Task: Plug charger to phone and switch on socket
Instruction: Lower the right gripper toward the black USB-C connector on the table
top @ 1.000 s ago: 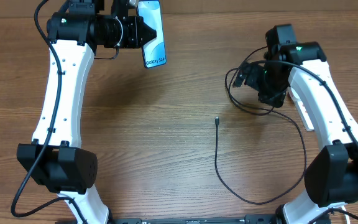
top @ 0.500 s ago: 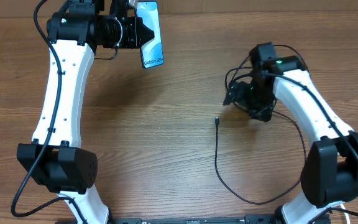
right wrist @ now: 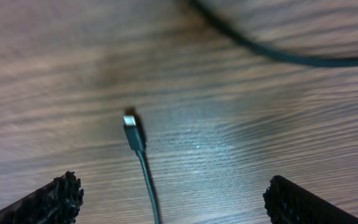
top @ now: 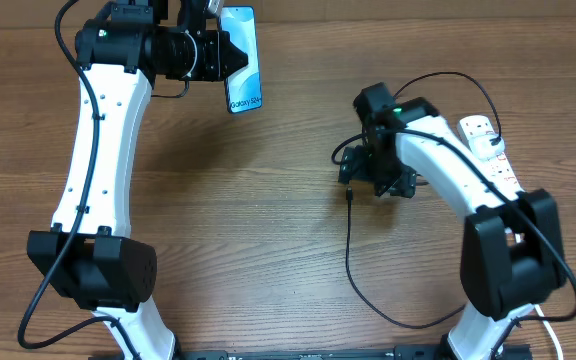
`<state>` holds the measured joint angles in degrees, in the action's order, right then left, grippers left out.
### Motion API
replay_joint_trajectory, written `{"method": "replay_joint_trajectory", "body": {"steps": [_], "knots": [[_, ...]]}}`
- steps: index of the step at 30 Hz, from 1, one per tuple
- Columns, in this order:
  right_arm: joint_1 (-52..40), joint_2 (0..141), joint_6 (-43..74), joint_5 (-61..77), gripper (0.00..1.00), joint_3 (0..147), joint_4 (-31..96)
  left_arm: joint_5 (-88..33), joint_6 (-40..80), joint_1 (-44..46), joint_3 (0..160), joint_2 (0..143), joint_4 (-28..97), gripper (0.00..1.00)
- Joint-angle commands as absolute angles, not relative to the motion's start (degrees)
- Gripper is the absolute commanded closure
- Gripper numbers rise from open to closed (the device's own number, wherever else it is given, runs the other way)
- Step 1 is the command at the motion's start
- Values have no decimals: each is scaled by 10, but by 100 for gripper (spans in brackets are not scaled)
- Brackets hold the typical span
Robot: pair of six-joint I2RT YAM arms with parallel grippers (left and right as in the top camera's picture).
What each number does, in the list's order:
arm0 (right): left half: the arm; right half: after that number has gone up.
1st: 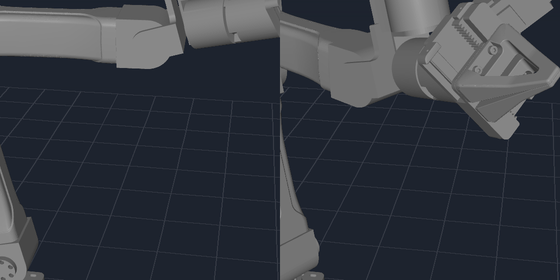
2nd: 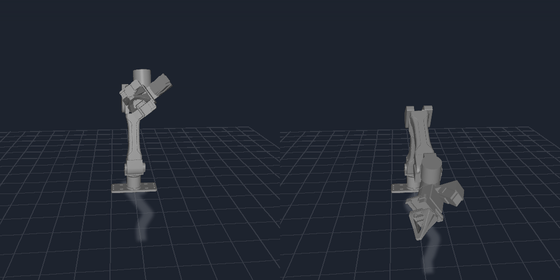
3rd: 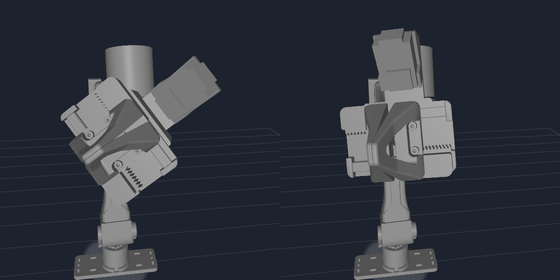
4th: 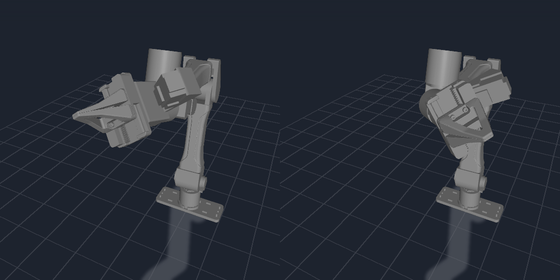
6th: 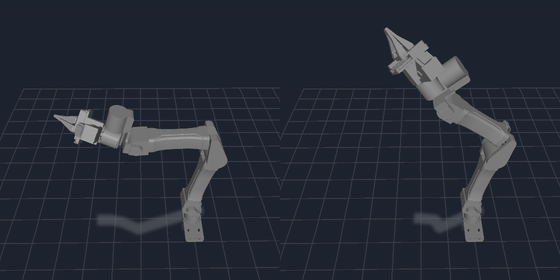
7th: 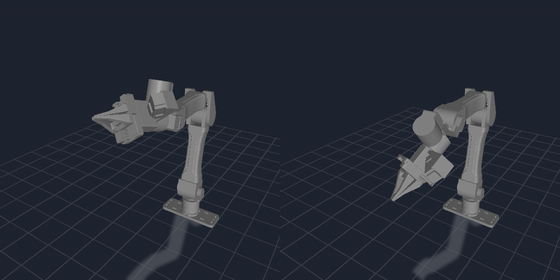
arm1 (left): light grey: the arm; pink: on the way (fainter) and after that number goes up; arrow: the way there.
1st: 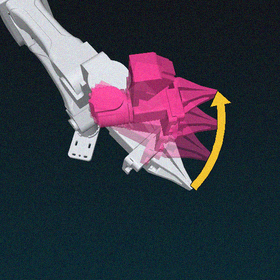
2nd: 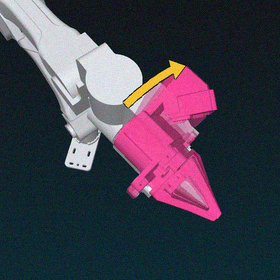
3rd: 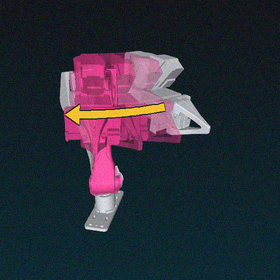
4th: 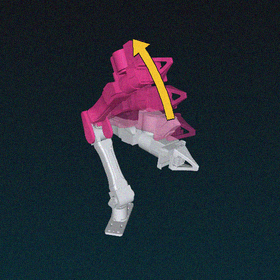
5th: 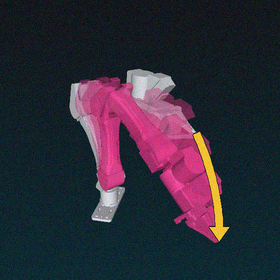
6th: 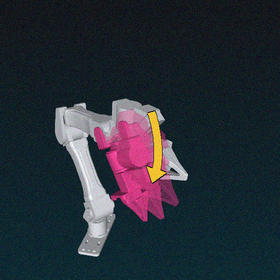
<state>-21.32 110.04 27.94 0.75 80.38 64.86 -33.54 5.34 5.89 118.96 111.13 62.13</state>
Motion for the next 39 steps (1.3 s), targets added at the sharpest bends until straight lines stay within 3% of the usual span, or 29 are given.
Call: {"method": "replay_joint_trajectory", "body": {"steps": [1, 12, 27, 35, 39], "knots": [[-231, 1124, 253, -8, 7, 795, 648, -339, 36, 60, 1197, 1110, 618, 96], [-233, 1134, 250, -10, 26, 774, 630, -339, 36, 60, 1197, 1110, 619, 96], [-269, 1140, 224, -13, 31, 735, 568, -339, 37, 60, 1197, 1110, 619, 96], [-269, 1140, 224, -15, 38, 730, 551, -339, 38, 60, 1197, 1110, 619, 96], [-269, 1140, 224, -14, 48, 729, 549, -340, 38, 60, 1197, 1110, 621, 96]]}}
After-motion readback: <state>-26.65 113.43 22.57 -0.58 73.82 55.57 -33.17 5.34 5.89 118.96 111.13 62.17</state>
